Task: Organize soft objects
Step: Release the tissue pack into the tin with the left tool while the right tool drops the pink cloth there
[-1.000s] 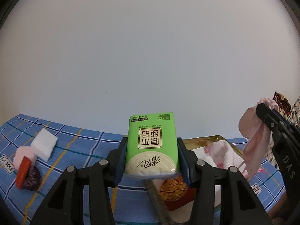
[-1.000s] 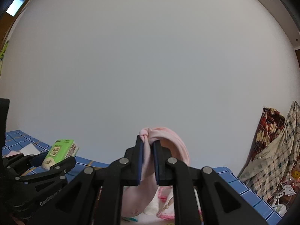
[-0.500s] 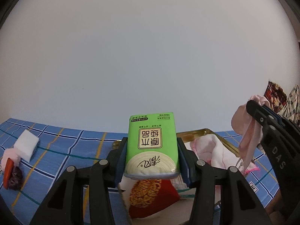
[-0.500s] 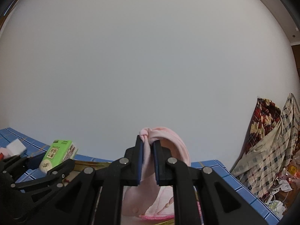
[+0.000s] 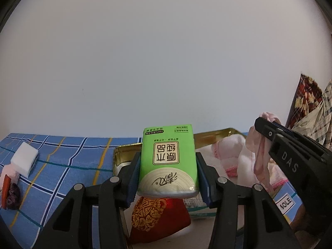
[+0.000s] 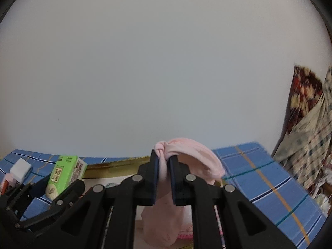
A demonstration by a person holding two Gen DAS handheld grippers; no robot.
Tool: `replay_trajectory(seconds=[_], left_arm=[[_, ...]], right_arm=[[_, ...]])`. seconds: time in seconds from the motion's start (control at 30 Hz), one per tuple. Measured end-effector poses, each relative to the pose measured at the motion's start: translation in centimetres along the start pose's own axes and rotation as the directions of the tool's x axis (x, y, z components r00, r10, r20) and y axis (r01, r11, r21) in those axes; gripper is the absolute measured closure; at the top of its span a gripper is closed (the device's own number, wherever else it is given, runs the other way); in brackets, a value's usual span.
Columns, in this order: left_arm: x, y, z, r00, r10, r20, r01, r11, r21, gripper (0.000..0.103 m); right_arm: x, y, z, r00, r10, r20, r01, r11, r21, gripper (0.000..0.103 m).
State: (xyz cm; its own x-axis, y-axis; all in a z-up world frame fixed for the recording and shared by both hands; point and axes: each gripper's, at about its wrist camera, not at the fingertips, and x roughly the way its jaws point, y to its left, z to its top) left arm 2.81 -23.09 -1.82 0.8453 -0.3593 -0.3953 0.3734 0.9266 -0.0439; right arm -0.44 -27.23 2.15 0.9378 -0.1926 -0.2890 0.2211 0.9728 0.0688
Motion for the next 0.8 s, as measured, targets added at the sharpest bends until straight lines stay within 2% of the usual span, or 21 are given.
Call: replay_trajectory(seconds=[0.2, 0.47, 0.6, 0.67, 0.7, 0.73, 0.77, 0.8], left_arm=[[0.4, -0.4, -0.3, 1.000, 0.009, -0.009, -0.009, 1.000, 0.000, 0.052], [1.4, -1.2, 0.1, 0.998, 0.043, -0.051, -0.043, 0.999, 0.011, 0.052], [1.8, -1.1, 0.2, 0.996, 0.064, -0.069, -0.064, 0.998, 0.006, 0.051], [1.6, -0.4, 0.1, 0.995, 0.069, -0.076, -0.071, 0.997, -0.022, 0.046], [1.4, -0.1, 0.0, 0.995, 0.069, -0.074, -0.072, 0.997, -0.040, 0.042], [1.1, 0.5, -0.1, 0.995, 0.075, -0.065, -0.079, 0.995, -0.068, 0.030], [0.7, 1.1, -0.3, 0.996, 0.078, -0.052, -0.083, 0.992, -0.096, 0.018], [0.3, 1.7, -0.3, 0.996, 0.082, -0.038, -0.086, 0.989, -0.124, 0.012]], right_arm=[[1.4, -0.8, 0.0, 0.996, 0.047, -0.072, -0.042, 0.997, 0.072, 0.093], [2.3, -0.3, -0.3, 0.988, 0.071, -0.140, -0.065, 0.997, 0.052, 0.092], [3.0, -0.4, -0.7, 0.976, 0.124, -0.179, -0.117, 0.992, 0.045, 0.088], [3.1, -0.2, -0.8, 0.974, 0.119, -0.193, -0.116, 0.993, 0.026, 0.079], [2.8, -0.2, -0.7, 0.977, 0.104, -0.185, -0.103, 0.995, 0.013, 0.069], [2.3, -0.4, -0.5, 0.983, 0.078, -0.166, -0.078, 0.997, 0.003, 0.053], [1.7, -0.8, -0.3, 0.988, 0.055, -0.141, -0.054, 0.998, 0.010, 0.044], [1.7, -1.8, -0.1, 0.992, 0.047, -0.120, -0.044, 0.999, 0.026, 0.026]])
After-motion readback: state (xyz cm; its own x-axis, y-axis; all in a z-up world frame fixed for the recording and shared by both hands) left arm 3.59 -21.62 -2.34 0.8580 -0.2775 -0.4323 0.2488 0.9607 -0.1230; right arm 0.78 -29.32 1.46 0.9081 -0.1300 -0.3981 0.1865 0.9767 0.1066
